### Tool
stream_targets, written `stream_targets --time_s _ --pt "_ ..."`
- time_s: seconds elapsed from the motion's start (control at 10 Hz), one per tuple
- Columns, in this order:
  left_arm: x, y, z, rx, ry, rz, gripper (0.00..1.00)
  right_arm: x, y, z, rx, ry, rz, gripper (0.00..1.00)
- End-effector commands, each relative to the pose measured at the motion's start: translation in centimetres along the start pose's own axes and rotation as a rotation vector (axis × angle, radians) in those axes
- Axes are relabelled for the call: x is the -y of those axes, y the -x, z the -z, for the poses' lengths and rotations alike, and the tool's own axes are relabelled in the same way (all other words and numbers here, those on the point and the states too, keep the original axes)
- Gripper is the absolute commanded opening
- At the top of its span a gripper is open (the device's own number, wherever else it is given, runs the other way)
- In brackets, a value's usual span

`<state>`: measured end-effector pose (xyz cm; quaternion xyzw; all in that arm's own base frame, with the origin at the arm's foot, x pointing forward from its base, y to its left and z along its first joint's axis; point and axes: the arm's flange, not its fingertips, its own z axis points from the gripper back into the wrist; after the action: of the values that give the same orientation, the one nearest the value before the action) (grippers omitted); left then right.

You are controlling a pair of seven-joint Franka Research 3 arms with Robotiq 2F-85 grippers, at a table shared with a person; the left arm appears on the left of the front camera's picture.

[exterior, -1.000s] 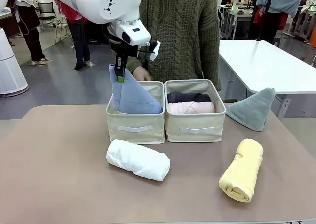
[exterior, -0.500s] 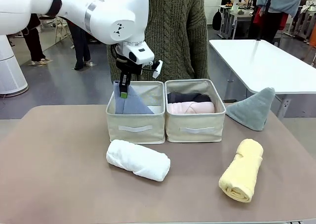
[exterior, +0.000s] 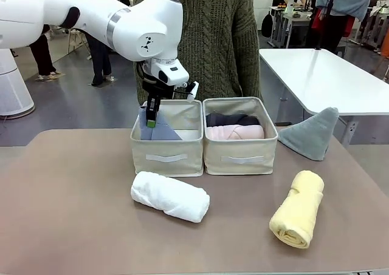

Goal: Sort the towels based on their folding style.
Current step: Pick up one triangle-folded towel and place it in the left Fabric basket.

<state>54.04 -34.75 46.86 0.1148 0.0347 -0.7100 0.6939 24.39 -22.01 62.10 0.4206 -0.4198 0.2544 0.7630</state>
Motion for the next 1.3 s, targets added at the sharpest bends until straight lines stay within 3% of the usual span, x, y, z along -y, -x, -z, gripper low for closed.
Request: stream_targets --time_s 0.0,0.3,0.5,0.7,0.8,1.0,1.2 --pt "0.5 0.4 -0.4 0.015 0.012 -0.007 1.00 0.1 -0.2 0.0 0.022 -0.015 -0.015 1.00" --pt "0.7 0.7 -1.1 0.029 0.005 -0.004 0.97 0.1 -0.2 0.0 0.022 -0.015 -0.015 1.00" --pt "1.1 1.8 -2.5 0.074 -0.006 -0.002 1.00 0.1 -0.2 0.0 0.022 -0.015 -0.015 1.00" --pt "2.5 5.2 -5.3 0.134 0.000 -0.022 0.96 0.1 -0.2 0.0 0.022 -0.015 -0.015 1.00" --pt "3.6 7.0 -6.3 0.158 0.007 -0.016 1.00 0.1 -0.2 0.0 0.022 -0.015 -0.015 1.00" --pt "9.0 17.1 -10.1 0.358 -0.011 -0.006 1.00 0.1 -0.2 0.0 0.022 -0.015 -0.015 1.00" --pt "12.9 27.3 -10.8 0.478 -0.070 -0.163 1.00 0.1 -0.2 0.0 0.022 -0.015 -0.015 1.00"
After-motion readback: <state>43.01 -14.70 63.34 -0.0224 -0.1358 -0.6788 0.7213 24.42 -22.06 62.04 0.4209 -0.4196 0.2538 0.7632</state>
